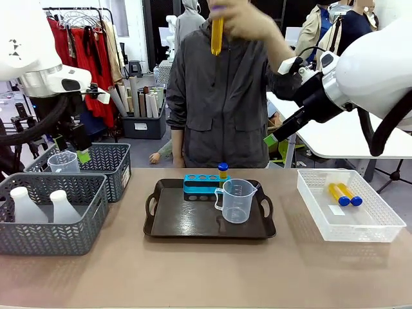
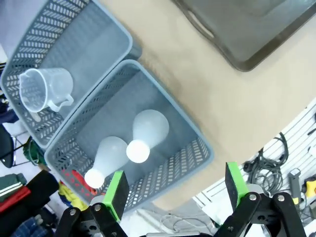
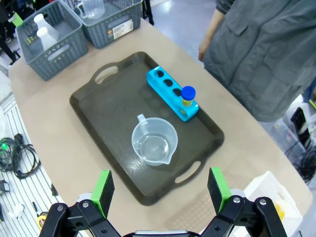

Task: Prepare the laboratory tools.
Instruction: Pick up one Small flask and place it on the Handle tray.

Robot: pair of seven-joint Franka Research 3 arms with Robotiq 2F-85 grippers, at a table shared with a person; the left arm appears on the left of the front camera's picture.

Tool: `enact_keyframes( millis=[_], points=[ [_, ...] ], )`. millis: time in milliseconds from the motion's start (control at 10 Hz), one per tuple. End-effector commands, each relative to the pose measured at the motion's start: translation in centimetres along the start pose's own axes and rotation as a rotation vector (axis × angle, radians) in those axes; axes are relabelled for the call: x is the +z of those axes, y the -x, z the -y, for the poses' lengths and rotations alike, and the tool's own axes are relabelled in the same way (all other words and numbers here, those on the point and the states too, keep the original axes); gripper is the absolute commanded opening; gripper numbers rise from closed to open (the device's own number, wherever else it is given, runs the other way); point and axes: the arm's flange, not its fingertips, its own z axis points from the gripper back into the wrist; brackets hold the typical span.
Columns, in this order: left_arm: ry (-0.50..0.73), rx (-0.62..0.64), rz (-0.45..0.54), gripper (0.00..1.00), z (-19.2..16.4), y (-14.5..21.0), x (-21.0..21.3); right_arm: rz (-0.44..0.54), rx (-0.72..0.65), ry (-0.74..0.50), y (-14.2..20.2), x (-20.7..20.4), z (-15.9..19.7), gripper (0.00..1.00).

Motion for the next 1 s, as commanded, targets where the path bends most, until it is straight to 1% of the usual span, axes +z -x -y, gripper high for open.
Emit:
enact_keyframes(
  millis=[0, 200, 300, 400, 700, 900],
  points=[
    [0.012, 0.051, -0.029, 1.0, -0.8, -0.8, -2.1, 0.006, 0.0, -0.013, 0.0, 0.1, 0.0, 1.0],
    [-0.048, 0.218, -0.034, 1.0, -2.9, 1.2, -3.1, 0.006, 0.0, -0.013, 0.0, 0.1, 0.0, 1.0],
    [-0.041, 0.301, -0.028, 1.0, -3.9, 2.4, -3.5, 0.006, 0.0, -0.013, 0.0, 0.1, 0.0, 1.0],
    [-0.046, 0.347, -0.006, 1.0, -4.9, 3.3, -4.0, 0.006, 0.0, -0.013, 0.0, 0.1, 0.0, 1.0],
    [-0.022, 0.47, -0.05, 1.0, -8.6, 7.5, -5.8, 0.006, 0.0, -0.013, 0.0, 0.1, 0.0, 1.0],
    [-0.025, 0.513, -0.082, 1.0, -10.7, 10.2, -7.9, 0.006, 0.0, -0.013, 0.0, 0.1, 0.0, 1.0]
  ],
)
